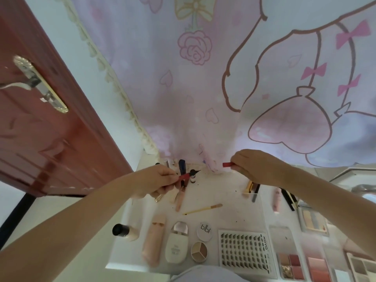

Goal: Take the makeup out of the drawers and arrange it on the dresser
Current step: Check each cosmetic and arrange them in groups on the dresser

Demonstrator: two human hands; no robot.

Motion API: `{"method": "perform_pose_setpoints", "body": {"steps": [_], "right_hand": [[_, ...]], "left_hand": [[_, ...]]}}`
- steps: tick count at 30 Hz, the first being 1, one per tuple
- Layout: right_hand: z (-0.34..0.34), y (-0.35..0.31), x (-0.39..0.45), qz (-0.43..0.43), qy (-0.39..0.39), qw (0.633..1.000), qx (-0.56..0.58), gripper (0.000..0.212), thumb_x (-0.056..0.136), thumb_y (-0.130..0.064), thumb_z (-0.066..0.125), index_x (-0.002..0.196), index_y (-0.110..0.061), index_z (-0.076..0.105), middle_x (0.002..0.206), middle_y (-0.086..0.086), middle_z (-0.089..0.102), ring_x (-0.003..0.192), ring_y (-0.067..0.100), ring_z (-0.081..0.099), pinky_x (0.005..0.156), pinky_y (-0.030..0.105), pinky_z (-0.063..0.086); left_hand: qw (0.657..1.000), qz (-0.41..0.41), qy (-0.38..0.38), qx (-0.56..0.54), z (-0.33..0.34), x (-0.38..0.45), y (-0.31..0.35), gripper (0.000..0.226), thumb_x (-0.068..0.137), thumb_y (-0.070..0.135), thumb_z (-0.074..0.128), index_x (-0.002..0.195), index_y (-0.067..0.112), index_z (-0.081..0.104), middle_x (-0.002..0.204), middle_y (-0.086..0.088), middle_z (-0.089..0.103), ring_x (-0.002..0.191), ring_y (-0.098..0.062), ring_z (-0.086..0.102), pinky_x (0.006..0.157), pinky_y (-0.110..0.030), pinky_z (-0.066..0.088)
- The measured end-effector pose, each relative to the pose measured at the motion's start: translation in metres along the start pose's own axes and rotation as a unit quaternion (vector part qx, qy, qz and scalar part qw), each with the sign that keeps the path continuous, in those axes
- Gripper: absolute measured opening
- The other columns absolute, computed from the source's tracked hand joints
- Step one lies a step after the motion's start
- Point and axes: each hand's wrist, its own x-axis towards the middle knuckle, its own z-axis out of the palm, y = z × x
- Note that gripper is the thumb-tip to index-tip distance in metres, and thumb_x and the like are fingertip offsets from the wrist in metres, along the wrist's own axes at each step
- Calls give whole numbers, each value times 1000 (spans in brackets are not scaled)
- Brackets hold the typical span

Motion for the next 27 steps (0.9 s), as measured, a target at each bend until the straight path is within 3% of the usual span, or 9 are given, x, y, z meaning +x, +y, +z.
{"method": "perform_pose_setpoints", "body": {"steps": [3, 7, 14, 19, 24, 27], "right_hand": [[4, 0, 3, 32, -2, 999, 24, 34, 97, -33, 30, 111, -11, 52, 107, 2, 58, 96, 16, 52, 74, 15, 28], [14, -7, 10, 1, 0, 999, 39, 34, 97, -30, 31, 112, -8, 53, 108, 5, 59, 98, 19, 53, 81, 20, 31], [19, -10, 7, -24, 3, 997, 76, 33, 97, -29, 33, 108, -7, 55, 100, 6, 60, 88, 19, 54, 72, 15, 27], [20, -11, 5, -22, -22, 997, 75, 34, 98, -29, 31, 111, -8, 54, 103, 6, 60, 92, 19, 54, 81, 21, 36], [28, -10, 10, -29, -50, 996, 74, 34, 98, -30, 30, 114, -10, 52, 105, 4, 58, 96, 18, 53, 85, 22, 36], [39, -10, 16, -36, -71, 993, 82, 32, 98, -28, 32, 114, -10, 53, 103, 4, 57, 93, 17, 52, 80, 17, 30]], "left_hand": [[1000, 8, 1, -14, 4, 5, -3, 34, 97, 11, 35, 70, 10, 55, 38, 13, 42, 33, -1, 27, 33, -10, 20], [1000, 22, -7, -12, 11, 11, -1, 33, 97, 11, 34, 71, 11, 54, 37, 13, 42, 32, -1, 29, 34, -10, 21], [999, 38, -11, 11, 16, 15, -2, 33, 98, 13, 35, 70, 12, 53, 41, 14, 38, 33, 0, 26, 35, -11, 21], [999, 39, -26, 11, 18, 19, -4, 34, 98, 12, 34, 68, 12, 52, 39, 15, 38, 33, 0, 26, 35, -10, 21], [999, 29, -23, 23, 24, 24, -10, 32, 97, 12, 35, 71, 13, 53, 55, 3, 37, 33, 0, 29, 35, -10, 23], [999, 21, -10, 31, 29, 31, -19, 30, 97, 14, 37, 73, 15, 54, 58, 4, 41, 34, 1, 33, 37, -9, 26]]}}
